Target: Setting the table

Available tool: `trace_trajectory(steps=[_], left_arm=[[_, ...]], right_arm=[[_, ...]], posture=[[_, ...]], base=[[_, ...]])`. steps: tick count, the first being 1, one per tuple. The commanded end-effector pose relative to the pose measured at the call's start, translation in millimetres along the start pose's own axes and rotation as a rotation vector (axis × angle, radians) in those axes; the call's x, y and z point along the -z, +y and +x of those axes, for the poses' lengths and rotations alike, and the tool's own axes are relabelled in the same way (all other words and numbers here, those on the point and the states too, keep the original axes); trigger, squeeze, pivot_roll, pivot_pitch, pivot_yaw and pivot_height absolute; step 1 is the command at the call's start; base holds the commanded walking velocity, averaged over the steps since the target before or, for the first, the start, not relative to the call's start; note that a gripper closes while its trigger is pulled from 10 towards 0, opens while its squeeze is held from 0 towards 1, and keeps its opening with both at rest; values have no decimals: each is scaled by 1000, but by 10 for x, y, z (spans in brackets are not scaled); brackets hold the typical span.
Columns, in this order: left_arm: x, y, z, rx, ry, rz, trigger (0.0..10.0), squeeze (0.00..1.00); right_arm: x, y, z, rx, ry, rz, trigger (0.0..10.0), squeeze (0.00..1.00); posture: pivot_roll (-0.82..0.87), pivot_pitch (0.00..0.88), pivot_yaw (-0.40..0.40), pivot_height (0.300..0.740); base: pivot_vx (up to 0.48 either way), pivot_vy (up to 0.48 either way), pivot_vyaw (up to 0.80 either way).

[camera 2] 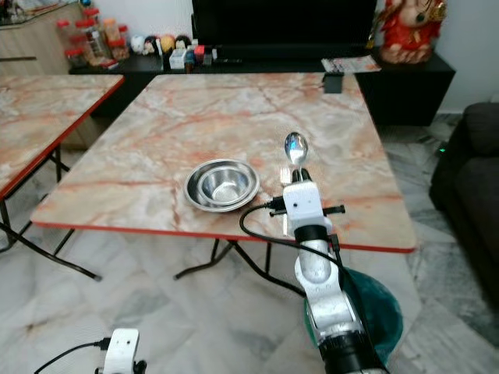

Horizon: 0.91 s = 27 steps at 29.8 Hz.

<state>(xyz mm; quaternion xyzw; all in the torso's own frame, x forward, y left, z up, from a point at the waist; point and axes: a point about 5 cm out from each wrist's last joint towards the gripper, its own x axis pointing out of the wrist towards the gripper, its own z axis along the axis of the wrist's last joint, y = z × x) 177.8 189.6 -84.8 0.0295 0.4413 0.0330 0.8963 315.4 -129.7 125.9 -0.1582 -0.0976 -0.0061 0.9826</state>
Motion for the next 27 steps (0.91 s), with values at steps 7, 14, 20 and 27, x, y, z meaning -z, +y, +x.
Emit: trace_trajectory(steps=[7, 14, 20, 27], left_arm=[[22, 69, -10, -19, -4, -14, 10000, 0], [23, 96, -12, -31, -6, -24, 10000, 0], [25, 118, -14, -36, -7, -25, 10000, 0], [29, 130, -16, -39, -5, -23, 10000, 0]], right_arm=[[-14, 39, 9, -14, 0, 20, 10000, 0], [-6, 51, 8, -14, 8, 31, 10000, 0], [31, 61, -2, -16, 36, 43, 10000, 0], [37, 78, -21, -20, 34, 44, 10000, 0]], posture=[[-41, 4, 59, 740], [-37, 17, 61, 740], [-36, 20, 64, 740], [-36, 26, 68, 740]], base=[[0, 0, 0], [0, 0, 0], [256, 0, -196], [273, 0, -234]])
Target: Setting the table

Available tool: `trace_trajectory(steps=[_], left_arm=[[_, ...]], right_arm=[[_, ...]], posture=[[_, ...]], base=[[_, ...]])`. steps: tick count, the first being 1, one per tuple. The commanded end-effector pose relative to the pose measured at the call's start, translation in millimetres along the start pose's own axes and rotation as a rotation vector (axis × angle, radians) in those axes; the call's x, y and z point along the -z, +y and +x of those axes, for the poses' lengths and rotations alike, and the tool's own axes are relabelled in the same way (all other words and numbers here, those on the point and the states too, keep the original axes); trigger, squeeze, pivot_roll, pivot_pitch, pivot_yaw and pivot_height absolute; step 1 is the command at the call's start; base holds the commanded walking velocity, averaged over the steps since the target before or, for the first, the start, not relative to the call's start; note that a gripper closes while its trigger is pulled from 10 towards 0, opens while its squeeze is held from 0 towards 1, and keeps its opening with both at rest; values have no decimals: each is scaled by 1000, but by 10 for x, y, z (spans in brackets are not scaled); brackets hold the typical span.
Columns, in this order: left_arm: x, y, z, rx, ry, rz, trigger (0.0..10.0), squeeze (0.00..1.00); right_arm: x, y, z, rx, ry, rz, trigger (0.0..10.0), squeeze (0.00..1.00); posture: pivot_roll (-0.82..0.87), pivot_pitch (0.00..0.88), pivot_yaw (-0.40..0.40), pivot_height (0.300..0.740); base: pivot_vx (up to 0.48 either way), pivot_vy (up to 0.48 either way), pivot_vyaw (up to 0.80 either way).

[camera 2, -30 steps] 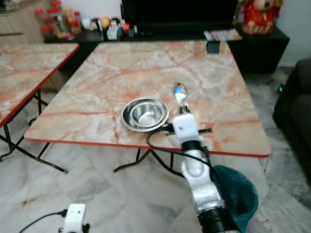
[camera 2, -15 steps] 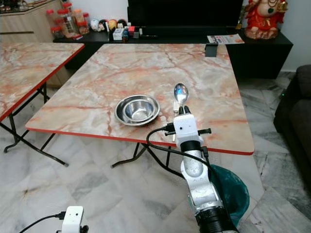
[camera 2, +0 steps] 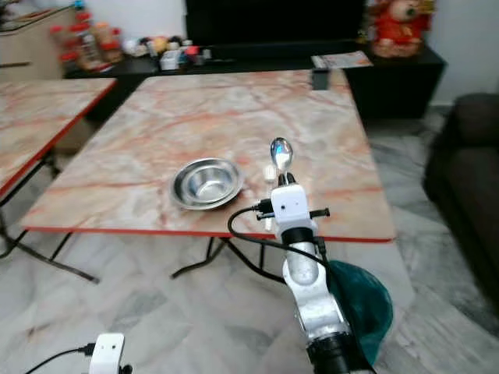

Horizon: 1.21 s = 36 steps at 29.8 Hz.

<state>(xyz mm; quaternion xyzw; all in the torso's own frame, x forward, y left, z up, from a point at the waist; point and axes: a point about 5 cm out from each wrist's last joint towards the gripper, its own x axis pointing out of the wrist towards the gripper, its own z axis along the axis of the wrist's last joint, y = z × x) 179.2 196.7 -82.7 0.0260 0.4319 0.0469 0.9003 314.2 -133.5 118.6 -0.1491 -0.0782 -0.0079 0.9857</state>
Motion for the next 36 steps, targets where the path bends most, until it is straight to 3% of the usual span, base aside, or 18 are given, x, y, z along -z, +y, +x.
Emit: trace_trajectory(steps=[1, 7, 19, 36], left_arm=[[49, 60, -14, -17, 14, -4, 10000, 0], [49, 67, -15, -18, 12, -4, 10000, 0], [57, 71, -17, -17, 14, -2, 10000, 0], [42, 62, -12, -16, 10, -3, 10000, 0]], right_arm=[[-35, 95, 2, -20, -3, 28, 10000, 0], [-22, 104, -3, -20, 12, 40, 10000, 0], [-10, 122, -17, -28, 17, 39, 10000, 0], [-14, 137, -15, -40, 16, 43, 10000, 0]], posture=[[-36, 26, 68, 740], [-36, 27, 69, 740], [-37, 29, 69, 740], [-38, 28, 67, 740]], base=[[277, 0, 0], [271, 0, -133], [0, 0, 0], [285, 0, 0]])
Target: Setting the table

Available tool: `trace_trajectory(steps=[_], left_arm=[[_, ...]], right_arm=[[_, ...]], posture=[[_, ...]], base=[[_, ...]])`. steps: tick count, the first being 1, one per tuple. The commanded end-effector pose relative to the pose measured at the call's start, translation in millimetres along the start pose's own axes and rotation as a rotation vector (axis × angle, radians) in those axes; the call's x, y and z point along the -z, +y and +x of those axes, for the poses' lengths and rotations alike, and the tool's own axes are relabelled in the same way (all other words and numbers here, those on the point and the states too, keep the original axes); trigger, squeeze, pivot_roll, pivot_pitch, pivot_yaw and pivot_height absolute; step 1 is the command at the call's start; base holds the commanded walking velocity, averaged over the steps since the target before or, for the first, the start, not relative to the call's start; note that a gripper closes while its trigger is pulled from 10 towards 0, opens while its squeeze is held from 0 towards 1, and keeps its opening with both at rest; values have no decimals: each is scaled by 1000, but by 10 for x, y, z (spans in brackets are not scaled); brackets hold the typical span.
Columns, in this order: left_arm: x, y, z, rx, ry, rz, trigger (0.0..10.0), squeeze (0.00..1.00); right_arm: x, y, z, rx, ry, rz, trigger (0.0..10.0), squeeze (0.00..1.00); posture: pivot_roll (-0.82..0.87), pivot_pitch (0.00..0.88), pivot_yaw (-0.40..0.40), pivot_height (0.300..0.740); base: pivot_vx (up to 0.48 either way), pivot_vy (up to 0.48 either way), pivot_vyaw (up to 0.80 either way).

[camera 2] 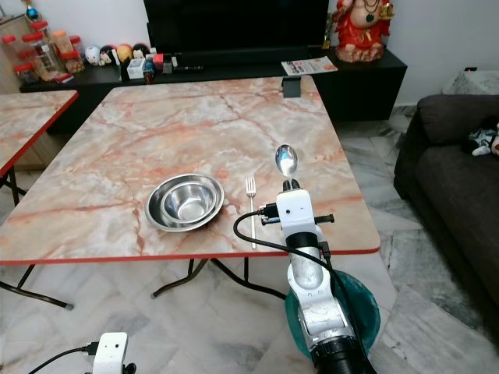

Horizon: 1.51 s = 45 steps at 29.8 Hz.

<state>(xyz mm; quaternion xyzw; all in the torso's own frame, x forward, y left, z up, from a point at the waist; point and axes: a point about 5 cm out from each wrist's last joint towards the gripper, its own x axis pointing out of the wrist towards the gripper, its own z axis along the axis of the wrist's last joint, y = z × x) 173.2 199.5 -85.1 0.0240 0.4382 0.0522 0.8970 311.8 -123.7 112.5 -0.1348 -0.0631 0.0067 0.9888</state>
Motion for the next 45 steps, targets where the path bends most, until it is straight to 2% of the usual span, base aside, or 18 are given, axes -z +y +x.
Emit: trace_trajectory(steps=[1, 9, 19, 28, 30, 38, 45], left_arm=[[-19, 32, 3, -8, -4, 4, 10000, 0], [-3, 37, -1, -10, -3, 2, 10000, 0], [-4, 52, -4, -7, -9, 1, 10000, 0], [6, 58, -6, -4, -4, 5, 10000, 0], [12, 58, -7, -3, -2, 6, 10000, 0], [22, 58, -8, -1, 4, 6, 10000, 0], [28, 59, -9, -1, 9, 10, 10000, 0]], right_arm=[[-36, 27, 14, -9, -9, 12, 10000, 0], [-33, 31, 8, -9, -7, 15, 10000, 0], [8, 65, -39, -8, 19, 23, 10000, 0], [202, 0, -93, 56, 164, 61, 10000, 0], [263, -17, -91, 70, 219, 99, 10000, 0], [344, 37, -90, 28, 307, 177, 10000, 0], [367, 160, -92, -66, 363, 245, 10000, 0]], posture=[[-36, 30, 67, 740], [-36, 31, 68, 740], [-38, 36, 75, 740], [-37, 40, 77, 740], [-35, 40, 77, 740], [-32, 41, 76, 740], [-29, 40, 76, 740]], base=[[300, 0, 0], [292, 0, 0], [0, 0, 0], [0, 0, 0], [0, 0, 0], [0, 0, 0], [0, 0, 0]])
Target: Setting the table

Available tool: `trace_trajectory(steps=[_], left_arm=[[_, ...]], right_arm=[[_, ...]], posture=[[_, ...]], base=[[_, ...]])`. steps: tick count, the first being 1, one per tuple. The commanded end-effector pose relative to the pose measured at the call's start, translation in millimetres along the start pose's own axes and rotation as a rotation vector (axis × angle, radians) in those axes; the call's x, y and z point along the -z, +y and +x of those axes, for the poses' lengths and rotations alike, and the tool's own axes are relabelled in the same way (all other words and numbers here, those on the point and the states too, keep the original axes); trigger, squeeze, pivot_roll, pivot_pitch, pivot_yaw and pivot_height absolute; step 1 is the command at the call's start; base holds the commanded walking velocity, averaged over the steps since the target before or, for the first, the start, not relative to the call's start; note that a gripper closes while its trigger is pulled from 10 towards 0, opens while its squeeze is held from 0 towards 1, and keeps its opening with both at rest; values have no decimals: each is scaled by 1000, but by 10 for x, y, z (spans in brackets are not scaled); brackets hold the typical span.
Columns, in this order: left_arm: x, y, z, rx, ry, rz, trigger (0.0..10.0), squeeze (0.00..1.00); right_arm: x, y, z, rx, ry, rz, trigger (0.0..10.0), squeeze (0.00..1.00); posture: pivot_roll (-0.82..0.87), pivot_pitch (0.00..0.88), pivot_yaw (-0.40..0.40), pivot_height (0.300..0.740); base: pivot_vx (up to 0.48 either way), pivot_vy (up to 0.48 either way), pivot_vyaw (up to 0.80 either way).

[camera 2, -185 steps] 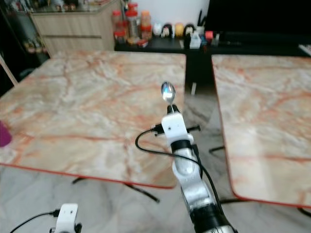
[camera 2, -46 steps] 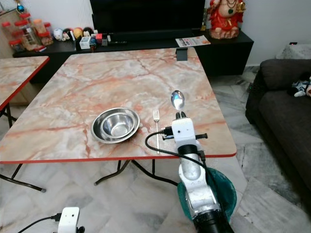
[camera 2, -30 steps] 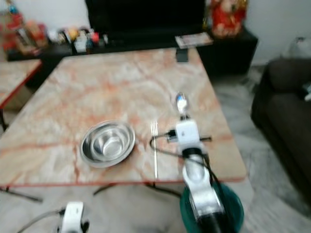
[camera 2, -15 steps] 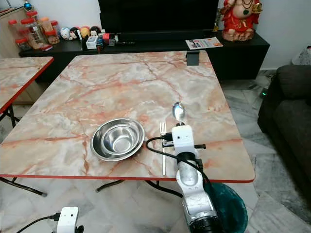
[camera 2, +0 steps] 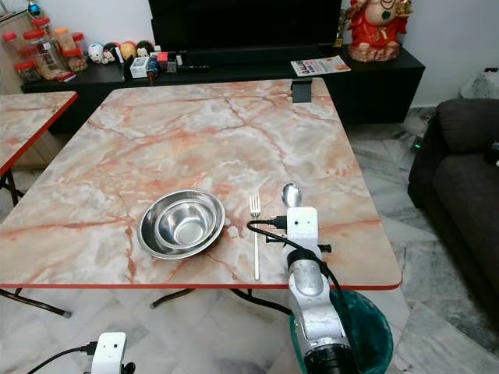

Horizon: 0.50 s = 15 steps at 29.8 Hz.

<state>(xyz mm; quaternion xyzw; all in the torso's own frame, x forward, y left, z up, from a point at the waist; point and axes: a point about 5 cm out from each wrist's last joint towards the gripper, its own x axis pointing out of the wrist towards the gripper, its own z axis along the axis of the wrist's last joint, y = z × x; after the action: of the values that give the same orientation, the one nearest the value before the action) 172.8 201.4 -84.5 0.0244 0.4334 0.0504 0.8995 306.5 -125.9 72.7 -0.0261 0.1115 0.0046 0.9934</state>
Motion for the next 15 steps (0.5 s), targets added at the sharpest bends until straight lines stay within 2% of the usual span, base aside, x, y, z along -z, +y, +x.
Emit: trace_trajectory(steps=[1, 8, 10, 15], left_arm=[[28, 39, -5, -4, 20, 9, 10000, 0], [30, 40, -5, -4, 21, 10, 10000, 0], [19, 42, -2, -2, 20, 15, 10000, 0], [4, 41, 1, 1, 16, 19, 10000, 0]], right_arm=[[4, 86, 10, -46, 25, 21, 10000, 0], [18, 110, 8, -65, 45, 2, 10000, 0], [44, 80, 19, -45, 85, 1, 10000, 0], [52, 46, 26, -30, 98, 3, 10000, 0]], posture=[[-29, 40, 76, 740], [-27, 40, 75, 740], [-27, 39, 76, 740], [-28, 38, 78, 740]], base=[[0, 0, 0], [0, 0, 0], [0, 0, 0], [0, 0, 0]])
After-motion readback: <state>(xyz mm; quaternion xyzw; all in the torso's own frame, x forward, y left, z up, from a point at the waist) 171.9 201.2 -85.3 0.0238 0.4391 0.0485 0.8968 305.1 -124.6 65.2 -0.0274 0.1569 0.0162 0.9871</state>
